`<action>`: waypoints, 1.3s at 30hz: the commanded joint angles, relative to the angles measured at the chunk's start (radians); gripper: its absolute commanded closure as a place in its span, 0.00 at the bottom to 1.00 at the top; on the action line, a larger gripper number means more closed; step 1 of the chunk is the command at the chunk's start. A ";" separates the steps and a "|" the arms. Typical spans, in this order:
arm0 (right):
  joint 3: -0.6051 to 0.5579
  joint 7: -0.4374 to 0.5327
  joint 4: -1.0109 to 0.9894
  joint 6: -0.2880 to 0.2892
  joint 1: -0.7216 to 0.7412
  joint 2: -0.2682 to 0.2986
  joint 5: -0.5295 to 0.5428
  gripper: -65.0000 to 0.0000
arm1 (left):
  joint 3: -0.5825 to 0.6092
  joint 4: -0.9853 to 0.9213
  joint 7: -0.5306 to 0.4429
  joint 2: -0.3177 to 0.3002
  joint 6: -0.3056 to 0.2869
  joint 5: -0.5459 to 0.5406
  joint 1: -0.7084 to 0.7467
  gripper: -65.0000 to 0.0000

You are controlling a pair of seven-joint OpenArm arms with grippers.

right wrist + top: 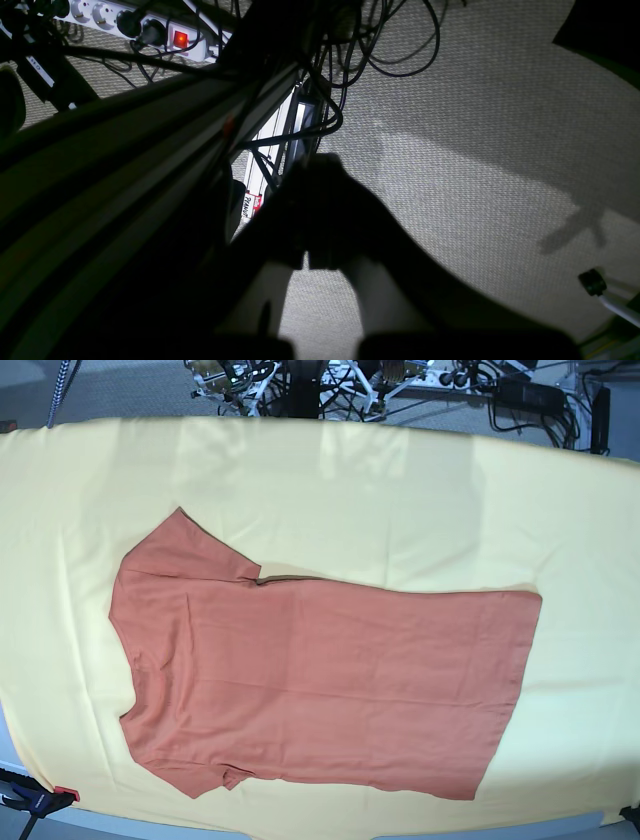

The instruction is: Fold the T-shirt properly

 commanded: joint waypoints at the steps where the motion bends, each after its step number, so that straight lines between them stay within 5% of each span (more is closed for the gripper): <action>1: 0.002 0.018 0.011 0.018 0.002 -0.014 0.013 1.00 | 0.003 0.013 -0.007 0.006 -0.006 -0.004 0.003 1.00; 13: 0.002 0.006 0.011 0.018 0.002 -0.014 0.004 1.00 | 0.003 0.034 -0.008 0.006 -0.006 -0.004 0.005 1.00; 20: 0.002 0.007 0.011 0.093 0.002 -0.014 -0.170 1.00 | 0.003 0.034 -0.008 0.006 -0.006 -0.004 0.005 1.00; 33: 0.002 0.006 0.012 0.103 0.002 -0.013 -0.173 1.00 | 0.003 0.034 0.004 0.006 -0.006 0.003 0.005 1.00; 39: 0.002 -0.183 0.061 0.105 -0.020 0.008 -0.171 1.00 | 0.003 0.105 0.164 0.003 0.015 0.135 0.037 1.00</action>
